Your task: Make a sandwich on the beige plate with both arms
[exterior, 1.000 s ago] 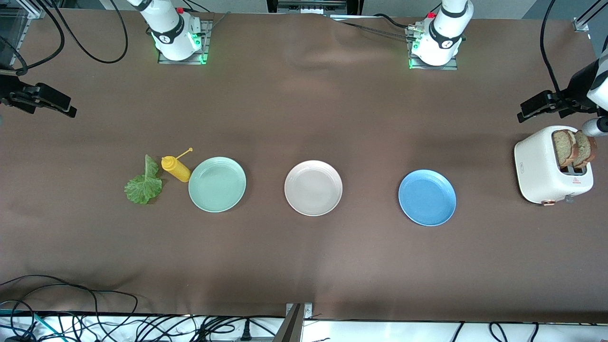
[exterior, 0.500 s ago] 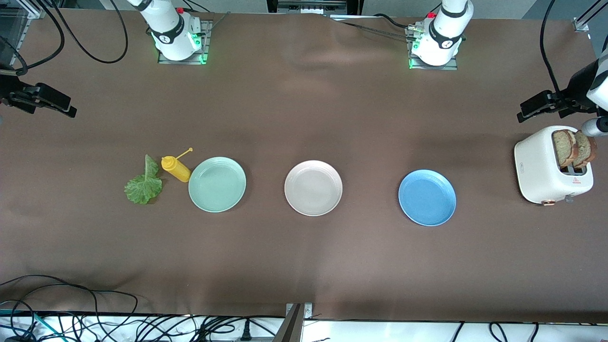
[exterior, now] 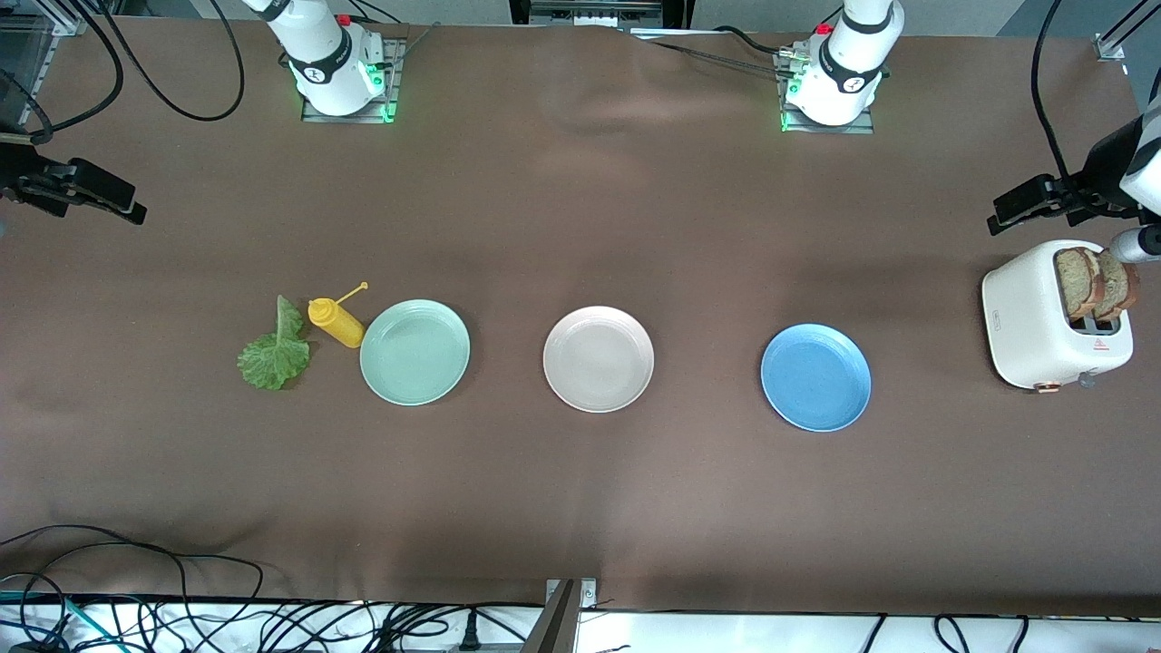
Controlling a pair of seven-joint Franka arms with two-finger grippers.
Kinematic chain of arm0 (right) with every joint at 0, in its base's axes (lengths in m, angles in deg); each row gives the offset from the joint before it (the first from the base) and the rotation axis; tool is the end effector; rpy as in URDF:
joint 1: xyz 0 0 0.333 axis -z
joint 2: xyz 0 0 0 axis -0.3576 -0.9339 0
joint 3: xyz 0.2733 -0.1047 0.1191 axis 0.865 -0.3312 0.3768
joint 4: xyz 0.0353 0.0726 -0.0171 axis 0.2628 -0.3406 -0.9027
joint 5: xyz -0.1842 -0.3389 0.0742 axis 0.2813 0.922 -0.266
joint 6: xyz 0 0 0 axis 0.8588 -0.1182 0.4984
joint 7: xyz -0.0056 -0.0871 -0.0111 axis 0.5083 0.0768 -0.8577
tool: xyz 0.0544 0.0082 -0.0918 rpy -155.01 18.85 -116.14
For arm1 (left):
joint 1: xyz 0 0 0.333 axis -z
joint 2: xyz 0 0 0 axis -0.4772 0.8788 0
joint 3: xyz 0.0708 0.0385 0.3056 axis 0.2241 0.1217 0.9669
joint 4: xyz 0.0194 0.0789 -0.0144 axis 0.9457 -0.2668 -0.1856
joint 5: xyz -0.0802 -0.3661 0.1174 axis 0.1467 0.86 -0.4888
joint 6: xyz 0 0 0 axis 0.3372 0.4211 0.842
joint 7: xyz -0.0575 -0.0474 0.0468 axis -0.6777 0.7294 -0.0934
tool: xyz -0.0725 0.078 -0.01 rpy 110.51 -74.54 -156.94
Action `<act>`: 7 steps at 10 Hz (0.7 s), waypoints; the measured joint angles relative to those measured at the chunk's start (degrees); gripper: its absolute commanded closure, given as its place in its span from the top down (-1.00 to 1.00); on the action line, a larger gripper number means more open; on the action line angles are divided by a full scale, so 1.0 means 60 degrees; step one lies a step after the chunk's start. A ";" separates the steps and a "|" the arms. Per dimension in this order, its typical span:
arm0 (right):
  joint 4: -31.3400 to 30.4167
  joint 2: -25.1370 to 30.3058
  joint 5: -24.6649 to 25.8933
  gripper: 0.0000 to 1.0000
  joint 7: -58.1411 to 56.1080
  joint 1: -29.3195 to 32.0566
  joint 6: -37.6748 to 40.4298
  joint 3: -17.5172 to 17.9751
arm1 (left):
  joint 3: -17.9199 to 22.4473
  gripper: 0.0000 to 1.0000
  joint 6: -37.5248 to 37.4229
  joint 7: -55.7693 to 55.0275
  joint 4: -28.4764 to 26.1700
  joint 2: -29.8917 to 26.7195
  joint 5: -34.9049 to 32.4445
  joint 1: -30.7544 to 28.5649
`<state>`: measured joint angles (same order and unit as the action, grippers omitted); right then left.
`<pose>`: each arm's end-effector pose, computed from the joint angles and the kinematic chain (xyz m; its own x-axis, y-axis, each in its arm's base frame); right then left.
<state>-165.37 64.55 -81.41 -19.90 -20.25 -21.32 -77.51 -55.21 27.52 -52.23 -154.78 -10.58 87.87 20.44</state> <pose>0.5639 -0.0074 0.6282 0.9934 -0.1017 -0.0538 -0.1034 -0.9942 -0.0301 0.5632 -0.0026 0.6191 0.9835 0.1464 -0.1067 0.1481 -0.9889 0.0075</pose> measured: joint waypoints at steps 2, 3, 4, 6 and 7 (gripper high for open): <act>0.0000 0.0000 0.0000 1.00 0.0000 0.0000 0.0000 0.0000 | 0.0000 1.00 -0.0015 0.0000 -0.0008 0.0014 0.0000 0.0000; 0.0000 0.0000 0.0000 1.00 0.0000 0.0000 0.0000 0.0000 | 0.0002 1.00 -0.0021 0.0000 -0.0014 0.0023 0.0000 -0.0006; 0.0000 0.0000 0.0000 1.00 0.0000 0.0000 0.0000 0.0000 | 0.0009 1.00 -0.0029 0.0000 -0.0019 0.0034 0.0000 -0.0029; 0.0000 0.0000 0.0000 1.00 0.0000 0.0000 0.0001 0.0000 | 0.0015 1.00 -0.0062 0.0000 -0.0023 0.0060 0.0000 -0.0057; 0.0000 0.0002 0.0000 1.00 0.0001 0.0000 0.0010 0.0000 | 0.0024 1.00 -0.0124 0.0000 -0.0028 0.0082 0.0000 -0.0069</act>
<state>-165.36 64.57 -81.41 -19.89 -20.25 -21.25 -77.51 -55.06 26.78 -52.23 -154.95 -10.09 87.87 20.03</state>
